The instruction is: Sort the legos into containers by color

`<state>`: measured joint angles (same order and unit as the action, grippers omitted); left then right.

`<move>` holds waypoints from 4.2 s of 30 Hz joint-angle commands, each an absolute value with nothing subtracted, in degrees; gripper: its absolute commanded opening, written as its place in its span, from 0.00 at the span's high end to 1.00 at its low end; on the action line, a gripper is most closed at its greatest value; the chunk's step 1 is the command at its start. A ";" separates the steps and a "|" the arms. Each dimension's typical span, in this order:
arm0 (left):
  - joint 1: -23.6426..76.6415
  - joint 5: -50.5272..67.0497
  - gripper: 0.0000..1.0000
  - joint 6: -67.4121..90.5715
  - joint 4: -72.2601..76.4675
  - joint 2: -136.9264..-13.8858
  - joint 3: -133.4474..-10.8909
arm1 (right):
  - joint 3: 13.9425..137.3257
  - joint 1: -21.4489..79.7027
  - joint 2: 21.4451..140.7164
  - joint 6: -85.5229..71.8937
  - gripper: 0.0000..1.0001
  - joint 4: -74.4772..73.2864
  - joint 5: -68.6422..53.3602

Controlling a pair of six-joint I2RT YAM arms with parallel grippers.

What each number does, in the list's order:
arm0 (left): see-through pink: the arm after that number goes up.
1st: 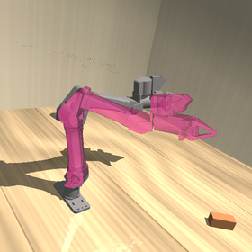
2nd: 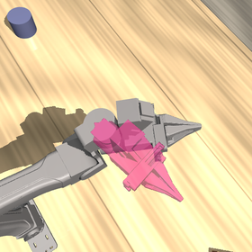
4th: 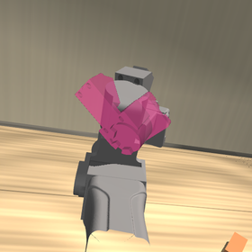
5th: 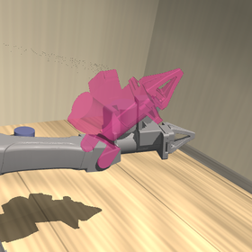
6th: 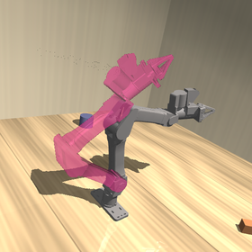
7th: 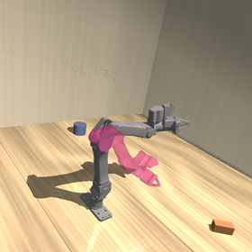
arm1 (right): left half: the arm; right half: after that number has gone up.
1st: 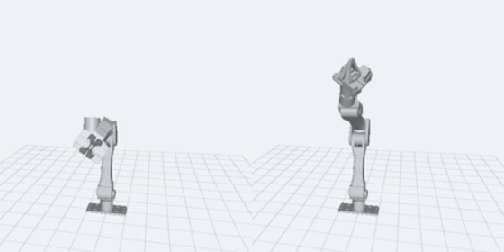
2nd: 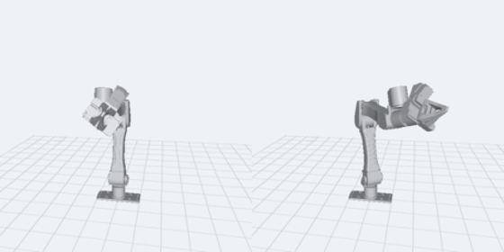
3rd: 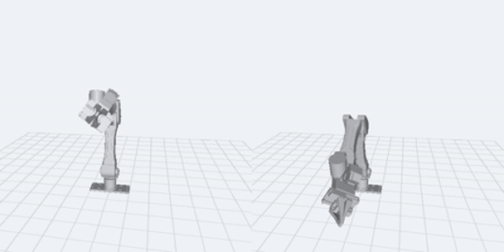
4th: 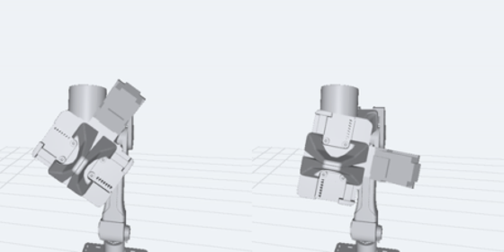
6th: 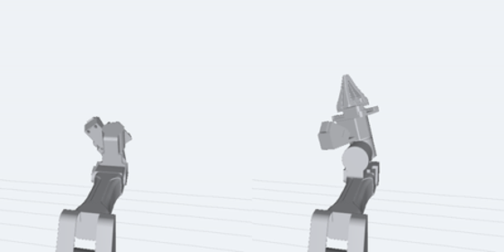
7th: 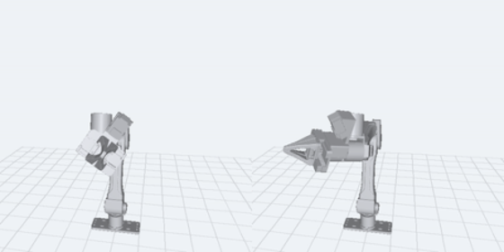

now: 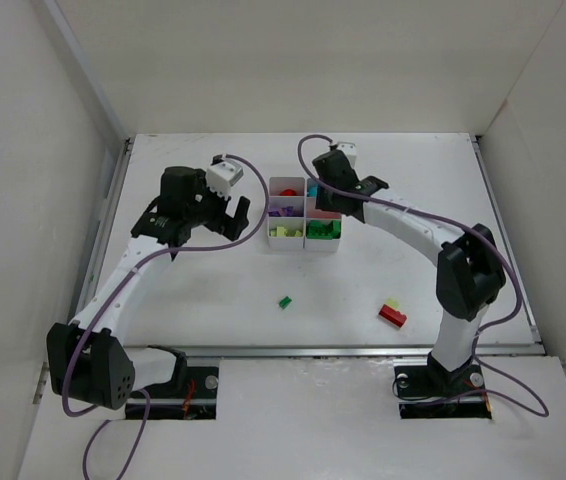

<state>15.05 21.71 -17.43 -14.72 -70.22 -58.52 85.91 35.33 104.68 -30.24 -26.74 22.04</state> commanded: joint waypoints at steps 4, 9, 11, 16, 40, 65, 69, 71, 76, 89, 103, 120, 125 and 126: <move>14.68 21.36 0.01 -16.52 -12.13 -69.96 -58.62 | 92.02 35.86 105.81 -31.38 0.54 -28.12 22.95; 14.68 21.36 0.01 -16.52 -12.13 -69.96 -58.62 | 92.02 35.86 105.82 -30.85 0.42 -29.27 22.24; 14.68 21.36 0.01 -16.52 -12.13 -69.96 -58.62 | 91.41 35.86 104.51 -30.33 0.42 -29.27 22.24; 14.68 21.88 0.01 -16.52 -12.13 -69.96 -58.62 | 89.57 35.86 99.77 -28.92 0.32 -29.27 21.71; 14.68 11.42 0.01 -1.32 -5.36 -59.60 -47.03 | 43.52 25.22 60.47 -46.24 0.00 -52.12 10.46; 14.68 13.36 0.01 -0.79 -4.22 -55.02 -45.44 | 39.38 26.73 66.72 -56.07 0.12 -44.20 16.59; 14.68 13.89 0.01 -0.79 -3.61 -54.49 -44.38 | 38.23 25.14 64.25 -57.48 0.19 -42.98 16.61; 14.68 14.41 0.01 -0.79 -3.60 -54.49 -44.38 | 37.54 24.52 64.94 -57.48 0.19 -42.98 16.61; 14.68 14.41 0.01 -0.79 -3.60 -54.49 -44.38 | 35.86 24.52 67.41 -56.61 0.25 -40.08 14.77; 14.15 13.89 0.01 -1.32 -3.60 -53.96 -44.38 | 38.06 24.52 71.98 -52.57 0.53 -38.94 10.38; 14.15 13.36 0.01 -2.37 -3.60 -52.91 -44.38 | 39.11 24.52 71.02 -51.50 0.89 -40.25 8.26; 16.70 52.86 0.01 -24.08 -15.21 -60.72 -58.88 | 65.38 35.15 63.27 -49.13 1.00 -19.80 21.36; 18.98 58.54 0.01 -16.19 -3.02 -61.79 -60.21 | 74.85 41.03 72.50 -49.13 1.00 -10.30 21.88; 19.59 57.75 0.01 -15.13 -0.47 -61.79 -60.21 | 76.27 41.57 74.95 -49.13 1.00 -9.76 21.88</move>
<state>18.09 51.31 -18.68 -9.43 -62.13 -57.89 71.59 39.33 70.87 -49.67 -18.50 20.62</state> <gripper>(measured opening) 0.989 0.427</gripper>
